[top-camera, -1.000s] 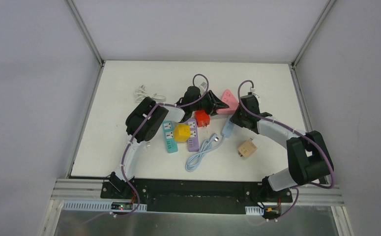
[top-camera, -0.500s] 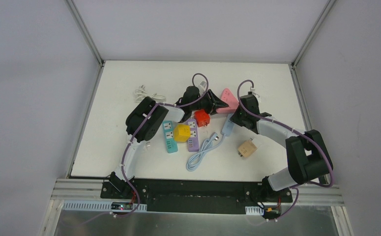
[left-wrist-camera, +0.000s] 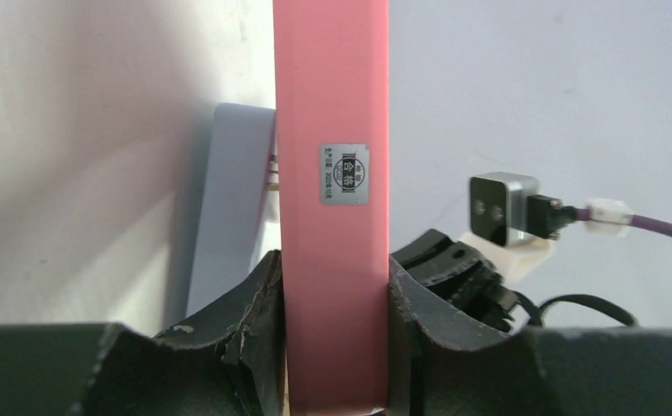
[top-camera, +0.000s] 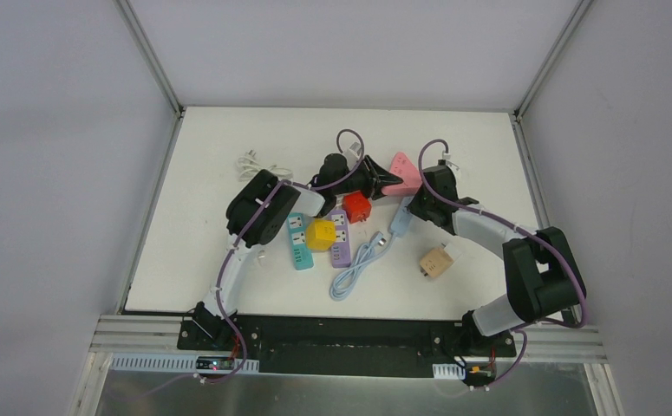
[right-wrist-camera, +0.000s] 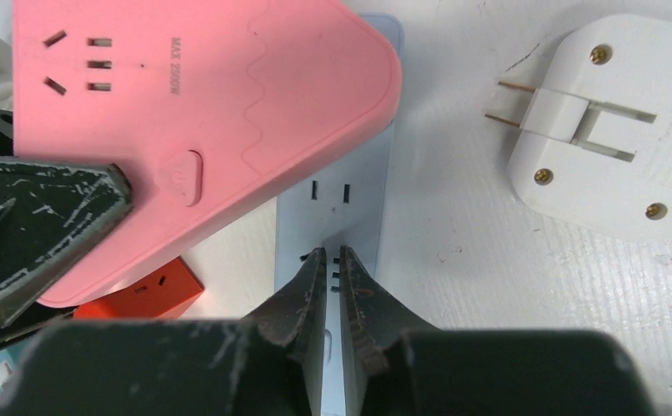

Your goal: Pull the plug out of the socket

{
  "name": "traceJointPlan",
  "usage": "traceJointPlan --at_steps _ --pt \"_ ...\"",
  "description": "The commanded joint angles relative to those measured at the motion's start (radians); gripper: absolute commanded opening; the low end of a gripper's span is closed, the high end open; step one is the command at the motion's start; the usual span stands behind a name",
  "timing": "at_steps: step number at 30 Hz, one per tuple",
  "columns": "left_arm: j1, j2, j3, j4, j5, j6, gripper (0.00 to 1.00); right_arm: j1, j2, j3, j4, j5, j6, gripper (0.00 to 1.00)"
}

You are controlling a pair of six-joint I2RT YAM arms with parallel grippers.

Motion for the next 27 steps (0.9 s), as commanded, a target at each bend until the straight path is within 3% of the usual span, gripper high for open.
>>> traceJointPlan --at_steps 1,8,18,27 --pt "-0.012 0.024 0.045 0.347 0.018 -0.226 0.00 0.021 0.076 -0.048 -0.164 -0.068 0.006 0.11" --pt "-0.013 -0.155 -0.002 -0.240 0.034 0.264 0.00 0.021 0.070 -0.051 -0.169 -0.065 0.006 0.11" --pt "0.014 -0.184 -0.001 -0.190 0.028 0.201 0.00 0.018 0.002 -0.026 -0.178 -0.079 0.009 0.14" --pt "0.039 -0.244 -0.002 -0.265 0.012 0.228 0.00 -0.049 -0.135 0.079 -0.194 -0.208 -0.011 0.28"
